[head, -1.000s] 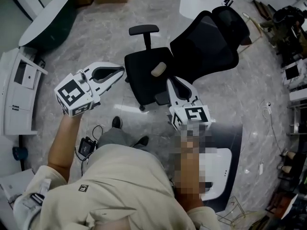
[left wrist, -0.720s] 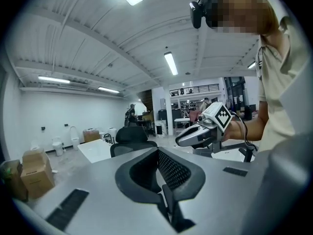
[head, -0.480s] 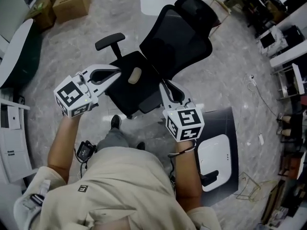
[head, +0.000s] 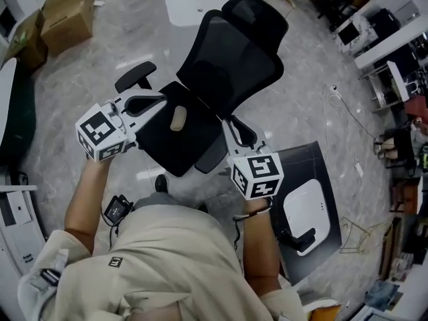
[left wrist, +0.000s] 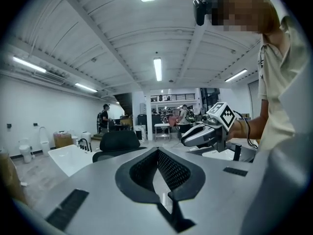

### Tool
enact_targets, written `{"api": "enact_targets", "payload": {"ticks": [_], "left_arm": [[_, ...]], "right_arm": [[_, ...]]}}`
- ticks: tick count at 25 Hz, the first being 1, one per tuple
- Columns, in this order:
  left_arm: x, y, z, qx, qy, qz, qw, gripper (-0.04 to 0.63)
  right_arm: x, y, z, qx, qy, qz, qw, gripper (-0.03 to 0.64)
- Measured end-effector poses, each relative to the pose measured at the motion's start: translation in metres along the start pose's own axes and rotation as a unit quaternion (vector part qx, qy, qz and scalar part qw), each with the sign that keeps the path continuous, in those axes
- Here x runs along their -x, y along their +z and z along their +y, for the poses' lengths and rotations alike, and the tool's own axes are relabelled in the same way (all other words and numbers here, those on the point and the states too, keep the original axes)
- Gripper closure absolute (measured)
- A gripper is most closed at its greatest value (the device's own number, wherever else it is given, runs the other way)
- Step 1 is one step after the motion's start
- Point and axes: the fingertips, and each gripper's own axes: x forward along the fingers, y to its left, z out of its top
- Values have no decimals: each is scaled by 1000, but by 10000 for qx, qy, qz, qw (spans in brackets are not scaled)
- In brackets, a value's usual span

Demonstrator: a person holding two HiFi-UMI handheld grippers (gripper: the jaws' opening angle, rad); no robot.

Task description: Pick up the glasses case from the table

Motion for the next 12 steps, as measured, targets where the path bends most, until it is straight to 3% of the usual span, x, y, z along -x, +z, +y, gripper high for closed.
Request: {"api": "enact_targets", "payload": {"ticks": [12], "left_arm": [[-15,-12,62,10,-675,-264,9974,580]], "right_arm": [[-44,14,-5,-57,-723,124,9973,534]]}}
